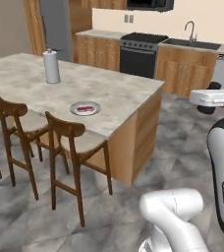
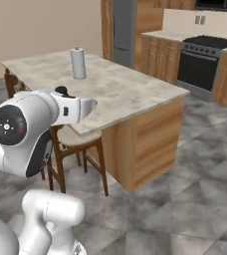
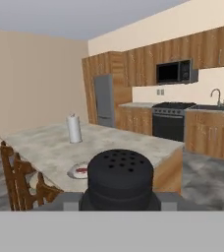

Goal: Retrieve the shaker from the cabinet and place it next the steak on a plate on the dining table.

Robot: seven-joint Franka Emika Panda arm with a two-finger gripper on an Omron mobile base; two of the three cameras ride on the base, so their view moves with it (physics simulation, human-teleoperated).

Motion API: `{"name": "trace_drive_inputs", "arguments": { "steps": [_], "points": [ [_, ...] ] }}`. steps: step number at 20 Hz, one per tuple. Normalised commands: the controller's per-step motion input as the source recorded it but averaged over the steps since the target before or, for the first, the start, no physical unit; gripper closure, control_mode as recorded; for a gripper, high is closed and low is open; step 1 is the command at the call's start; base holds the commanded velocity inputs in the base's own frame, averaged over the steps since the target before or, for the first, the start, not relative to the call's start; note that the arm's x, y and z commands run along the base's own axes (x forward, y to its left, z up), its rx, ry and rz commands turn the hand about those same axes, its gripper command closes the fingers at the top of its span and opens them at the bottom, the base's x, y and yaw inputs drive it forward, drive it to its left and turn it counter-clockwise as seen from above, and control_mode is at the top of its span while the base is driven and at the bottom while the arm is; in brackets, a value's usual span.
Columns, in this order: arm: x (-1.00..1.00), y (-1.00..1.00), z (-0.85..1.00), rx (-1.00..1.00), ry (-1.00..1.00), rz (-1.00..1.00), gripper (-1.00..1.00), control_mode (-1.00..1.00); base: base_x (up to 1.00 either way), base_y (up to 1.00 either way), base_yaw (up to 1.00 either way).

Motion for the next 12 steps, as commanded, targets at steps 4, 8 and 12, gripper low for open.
{"name": "trace_drive_inputs", "arguments": {
  "steps": [4, 8, 12],
  "points": [
    [0.0, 0.0, 0.0, 0.0, 0.0, 0.0, 1.0, 1.0, 0.0, 1.0, -0.4],
    [0.0, 0.0, 0.0, 0.0, 0.0, 0.0, 1.0, 1.0, 0.0, 1.0, -0.29],
    [0.0, 0.0, 0.0, 0.0, 0.0, 0.0, 1.0, 1.0, 0.07, 1.0, -0.35]
  ]
}}
